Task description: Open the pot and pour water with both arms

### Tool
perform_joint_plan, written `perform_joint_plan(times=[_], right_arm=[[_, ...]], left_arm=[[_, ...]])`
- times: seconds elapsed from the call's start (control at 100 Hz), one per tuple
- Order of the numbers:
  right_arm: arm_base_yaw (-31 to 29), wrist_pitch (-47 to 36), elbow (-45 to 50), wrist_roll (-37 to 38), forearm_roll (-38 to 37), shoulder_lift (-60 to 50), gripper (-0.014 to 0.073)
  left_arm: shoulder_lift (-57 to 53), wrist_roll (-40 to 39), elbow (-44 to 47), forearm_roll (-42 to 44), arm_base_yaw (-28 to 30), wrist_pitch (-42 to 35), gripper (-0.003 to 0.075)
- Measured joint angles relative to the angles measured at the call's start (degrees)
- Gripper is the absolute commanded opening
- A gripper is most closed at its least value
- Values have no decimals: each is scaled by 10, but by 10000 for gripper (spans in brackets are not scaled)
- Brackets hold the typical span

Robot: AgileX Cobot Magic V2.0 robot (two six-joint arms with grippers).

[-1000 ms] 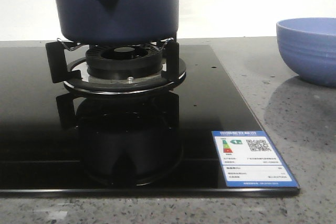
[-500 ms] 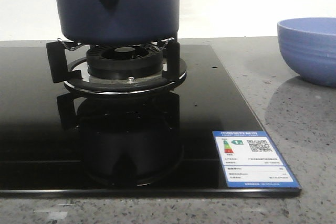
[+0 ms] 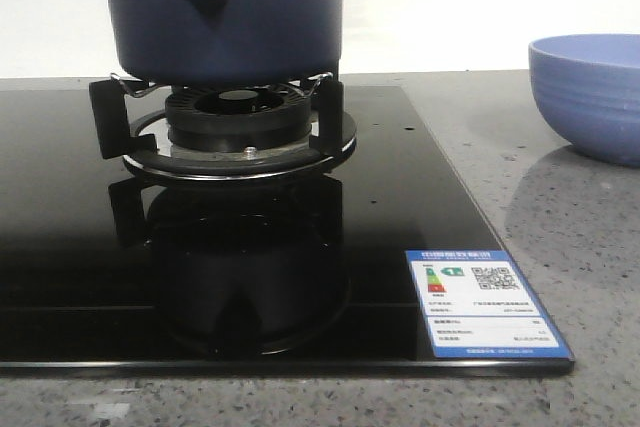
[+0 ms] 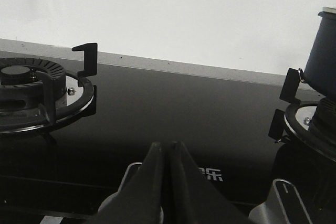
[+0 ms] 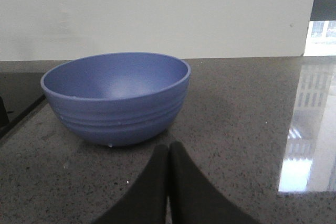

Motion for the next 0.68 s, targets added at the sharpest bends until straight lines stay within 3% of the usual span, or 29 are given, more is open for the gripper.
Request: perform_joint_plan(times=[0.26,0.68], right_arm=[[2,51,0,10,-9,-1,-42],[2,55,0,10,-11,-1,-42]], left_arm=[[0,0,0,0,0,0,-20],[0,0,0,0,0,0,-20]])
